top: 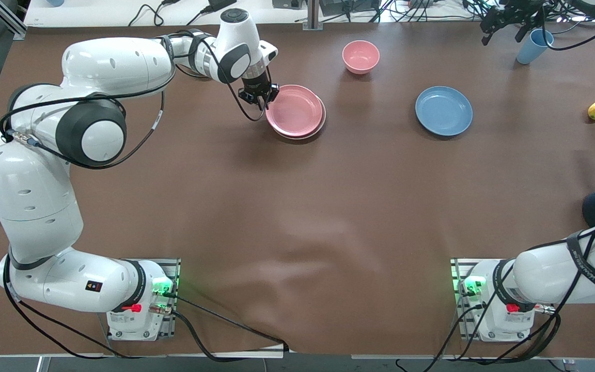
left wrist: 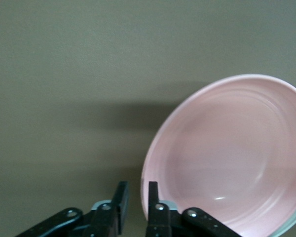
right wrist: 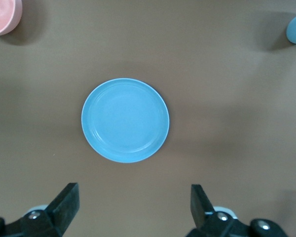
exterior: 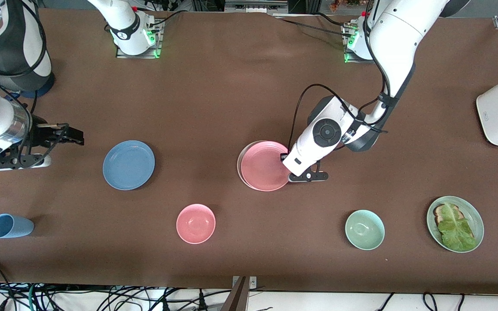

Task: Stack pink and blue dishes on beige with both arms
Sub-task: 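Withdraw the left gripper while the right gripper reaches the blue plate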

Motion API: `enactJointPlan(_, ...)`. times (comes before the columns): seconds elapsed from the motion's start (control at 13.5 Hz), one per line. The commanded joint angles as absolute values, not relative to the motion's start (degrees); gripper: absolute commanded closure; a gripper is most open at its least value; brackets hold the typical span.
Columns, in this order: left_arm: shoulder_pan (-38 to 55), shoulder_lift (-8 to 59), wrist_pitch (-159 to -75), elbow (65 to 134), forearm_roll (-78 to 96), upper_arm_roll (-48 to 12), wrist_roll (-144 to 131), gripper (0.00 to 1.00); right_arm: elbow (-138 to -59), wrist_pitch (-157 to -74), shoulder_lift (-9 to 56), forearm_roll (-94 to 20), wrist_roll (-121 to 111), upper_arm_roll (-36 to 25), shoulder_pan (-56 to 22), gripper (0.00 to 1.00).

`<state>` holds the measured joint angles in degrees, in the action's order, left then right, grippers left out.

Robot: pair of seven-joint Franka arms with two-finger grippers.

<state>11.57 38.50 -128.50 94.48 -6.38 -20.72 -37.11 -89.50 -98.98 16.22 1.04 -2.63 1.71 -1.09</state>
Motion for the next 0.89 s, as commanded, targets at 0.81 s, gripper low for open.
enactJointPlan(0.81,1.69,34.72,-120.60,92.55,-8.00,-19.51,-27.45,0.00,-110.82,-132.34,21.27,-0.08,-17.40,-0.18,2.54,0.00)
